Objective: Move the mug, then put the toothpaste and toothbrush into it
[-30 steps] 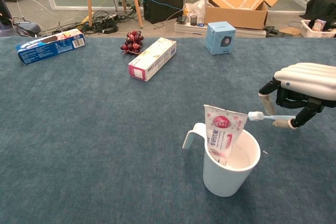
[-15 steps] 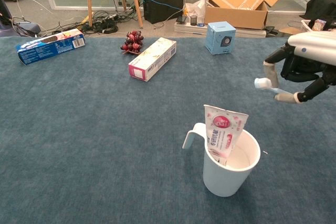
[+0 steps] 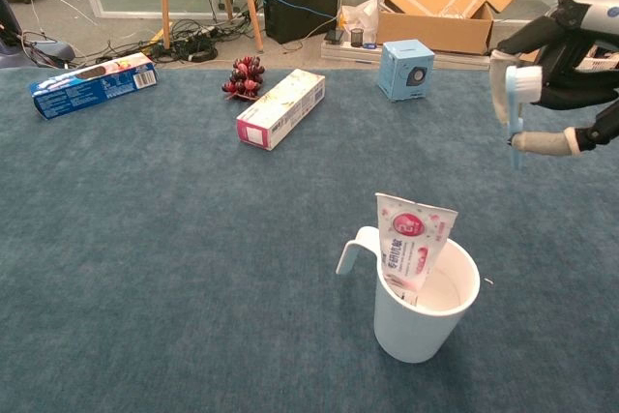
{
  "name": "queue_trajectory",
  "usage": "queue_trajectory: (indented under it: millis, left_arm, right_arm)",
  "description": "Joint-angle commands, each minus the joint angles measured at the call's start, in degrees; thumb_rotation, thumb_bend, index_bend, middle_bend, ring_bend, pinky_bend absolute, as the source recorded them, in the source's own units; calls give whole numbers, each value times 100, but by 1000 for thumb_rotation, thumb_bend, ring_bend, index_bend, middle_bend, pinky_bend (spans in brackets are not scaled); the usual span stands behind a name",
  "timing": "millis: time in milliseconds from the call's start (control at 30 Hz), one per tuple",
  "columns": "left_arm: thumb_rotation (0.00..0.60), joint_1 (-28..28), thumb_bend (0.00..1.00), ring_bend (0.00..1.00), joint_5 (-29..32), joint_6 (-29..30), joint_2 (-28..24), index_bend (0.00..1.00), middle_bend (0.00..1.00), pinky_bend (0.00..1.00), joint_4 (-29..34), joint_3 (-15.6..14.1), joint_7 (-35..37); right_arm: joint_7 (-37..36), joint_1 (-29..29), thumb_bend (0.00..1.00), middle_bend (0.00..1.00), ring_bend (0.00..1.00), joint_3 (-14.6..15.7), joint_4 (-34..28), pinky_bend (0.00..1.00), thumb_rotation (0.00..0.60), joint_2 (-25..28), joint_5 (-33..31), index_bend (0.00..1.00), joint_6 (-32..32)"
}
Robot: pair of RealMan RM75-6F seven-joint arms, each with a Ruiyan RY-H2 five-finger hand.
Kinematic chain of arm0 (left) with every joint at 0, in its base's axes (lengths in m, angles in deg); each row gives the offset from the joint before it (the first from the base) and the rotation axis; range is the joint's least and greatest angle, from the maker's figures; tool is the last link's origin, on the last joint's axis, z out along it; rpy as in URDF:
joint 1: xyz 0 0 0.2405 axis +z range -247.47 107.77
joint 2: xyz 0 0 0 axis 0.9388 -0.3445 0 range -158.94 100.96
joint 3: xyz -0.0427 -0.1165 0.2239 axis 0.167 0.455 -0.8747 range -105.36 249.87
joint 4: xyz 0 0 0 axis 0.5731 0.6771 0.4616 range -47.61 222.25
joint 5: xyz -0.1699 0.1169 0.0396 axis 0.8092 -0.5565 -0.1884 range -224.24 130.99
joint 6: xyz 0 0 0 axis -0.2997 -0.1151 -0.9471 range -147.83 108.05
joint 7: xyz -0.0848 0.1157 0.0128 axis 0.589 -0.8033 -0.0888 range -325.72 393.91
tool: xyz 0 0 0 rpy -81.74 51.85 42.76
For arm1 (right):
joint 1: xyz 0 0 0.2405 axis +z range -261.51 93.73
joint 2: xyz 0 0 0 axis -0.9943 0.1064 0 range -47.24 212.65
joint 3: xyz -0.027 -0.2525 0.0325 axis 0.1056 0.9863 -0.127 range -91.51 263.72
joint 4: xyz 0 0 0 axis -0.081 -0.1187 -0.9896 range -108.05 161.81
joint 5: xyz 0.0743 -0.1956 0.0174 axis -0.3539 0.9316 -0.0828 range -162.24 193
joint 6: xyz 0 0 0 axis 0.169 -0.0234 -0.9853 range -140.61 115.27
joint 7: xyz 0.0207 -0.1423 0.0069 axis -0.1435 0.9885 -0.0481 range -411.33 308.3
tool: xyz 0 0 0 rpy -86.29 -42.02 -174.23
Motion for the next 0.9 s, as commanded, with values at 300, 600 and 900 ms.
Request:
queue_trajectory:
  millis: [300, 600, 900]
  left_arm:
    - [600, 5, 0, 426, -10, -9, -18, 883, 478, 556, 7, 0, 42]
    - [600, 16, 0, 426, -16, 6, -31, 883, 478, 556, 12, 4, 67]
    - [600, 19, 0, 426, -12, 10, -36, 883, 478, 555, 18, 9, 78]
  right_arm:
    - [-1550, 297, 212, 1000, 1000, 189, 286, 1000, 600, -111, 654, 636, 475]
    - [-2620, 458, 212, 1000, 1000, 339, 755, 1000, 600, -386, 863, 637, 772]
    - [-3463, 633, 212, 1000, 1000, 530, 1319, 1000, 600, -697, 976, 638, 891]
